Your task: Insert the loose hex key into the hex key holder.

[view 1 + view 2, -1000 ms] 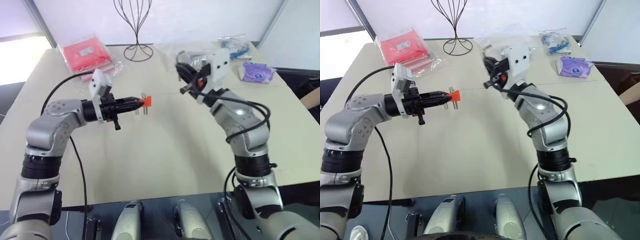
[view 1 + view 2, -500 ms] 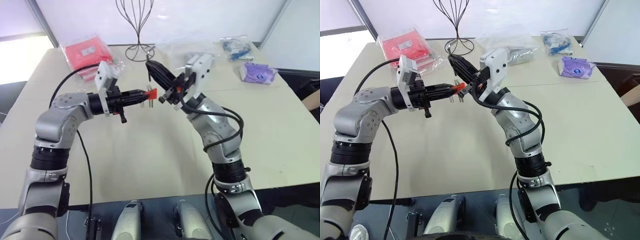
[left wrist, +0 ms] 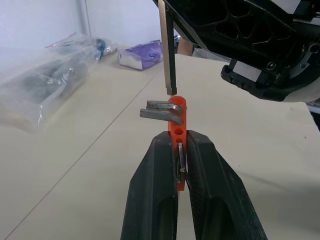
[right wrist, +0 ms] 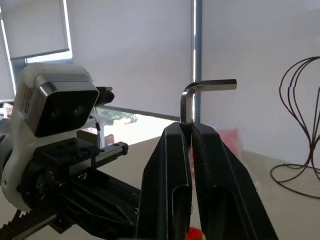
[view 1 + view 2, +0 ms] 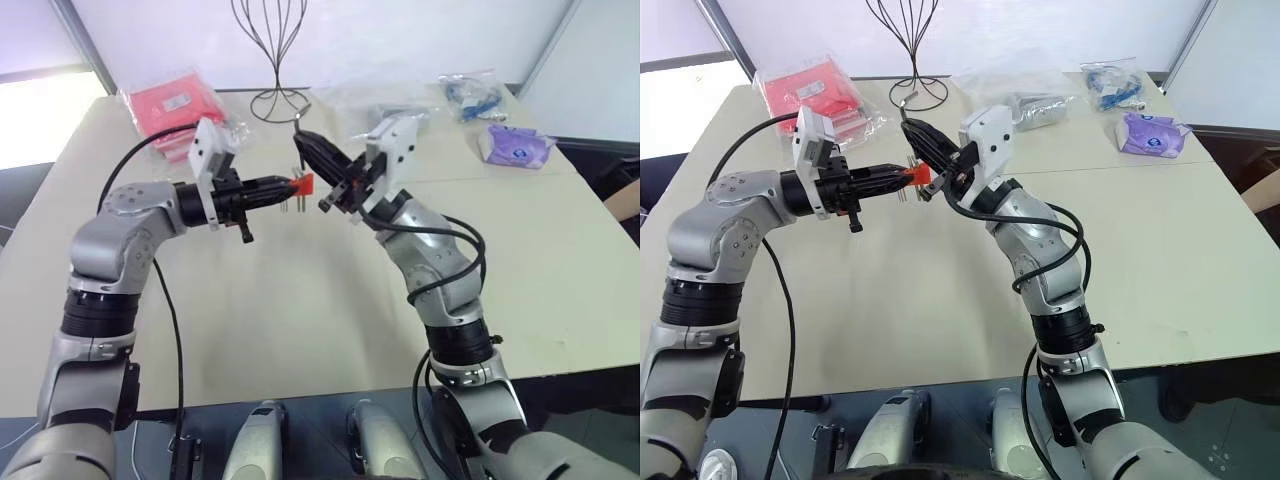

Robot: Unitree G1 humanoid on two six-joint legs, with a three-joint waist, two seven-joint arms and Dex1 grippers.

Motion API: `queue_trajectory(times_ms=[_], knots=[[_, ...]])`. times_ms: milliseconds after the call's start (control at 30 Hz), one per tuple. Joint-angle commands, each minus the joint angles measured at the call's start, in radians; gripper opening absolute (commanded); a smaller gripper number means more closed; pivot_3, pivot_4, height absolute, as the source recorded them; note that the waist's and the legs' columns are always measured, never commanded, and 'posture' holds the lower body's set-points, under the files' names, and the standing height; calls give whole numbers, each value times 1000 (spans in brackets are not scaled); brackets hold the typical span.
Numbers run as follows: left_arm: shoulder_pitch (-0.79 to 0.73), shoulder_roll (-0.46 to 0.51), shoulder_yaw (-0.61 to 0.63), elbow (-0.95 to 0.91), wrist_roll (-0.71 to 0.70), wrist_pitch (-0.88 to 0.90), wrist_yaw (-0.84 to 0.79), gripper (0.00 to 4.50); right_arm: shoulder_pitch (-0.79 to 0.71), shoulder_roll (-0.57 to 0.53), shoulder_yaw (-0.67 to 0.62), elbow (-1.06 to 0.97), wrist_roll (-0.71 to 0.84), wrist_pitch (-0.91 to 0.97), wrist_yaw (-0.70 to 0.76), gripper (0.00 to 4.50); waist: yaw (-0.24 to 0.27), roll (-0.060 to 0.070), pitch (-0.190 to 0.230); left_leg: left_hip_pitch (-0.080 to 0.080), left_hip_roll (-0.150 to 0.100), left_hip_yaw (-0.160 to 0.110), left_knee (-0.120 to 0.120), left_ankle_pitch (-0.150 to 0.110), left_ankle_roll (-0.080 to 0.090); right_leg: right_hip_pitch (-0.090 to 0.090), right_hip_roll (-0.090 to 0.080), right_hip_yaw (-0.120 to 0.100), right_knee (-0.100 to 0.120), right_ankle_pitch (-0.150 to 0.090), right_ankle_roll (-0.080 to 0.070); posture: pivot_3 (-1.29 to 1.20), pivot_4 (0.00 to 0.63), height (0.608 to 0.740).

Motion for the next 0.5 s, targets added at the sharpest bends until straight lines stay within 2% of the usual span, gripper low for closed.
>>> queue_trajectory(times_ms=[33, 500], knots=[[-28, 1, 28, -5, 0, -28, 1, 0, 5, -2, -7, -51, 10, -1, 2, 66, 0, 0, 0, 0, 0, 0, 0, 0, 0, 0, 0, 0, 0, 0, 0, 0, 150, 740], [-22, -2, 29, -5, -6, -36, 2, 0, 9, -1, -9, -54, 6, 5, -11, 66, 0, 0, 0, 0, 0, 0, 0, 0, 0, 0, 0, 0, 0, 0, 0, 0, 150, 740]])
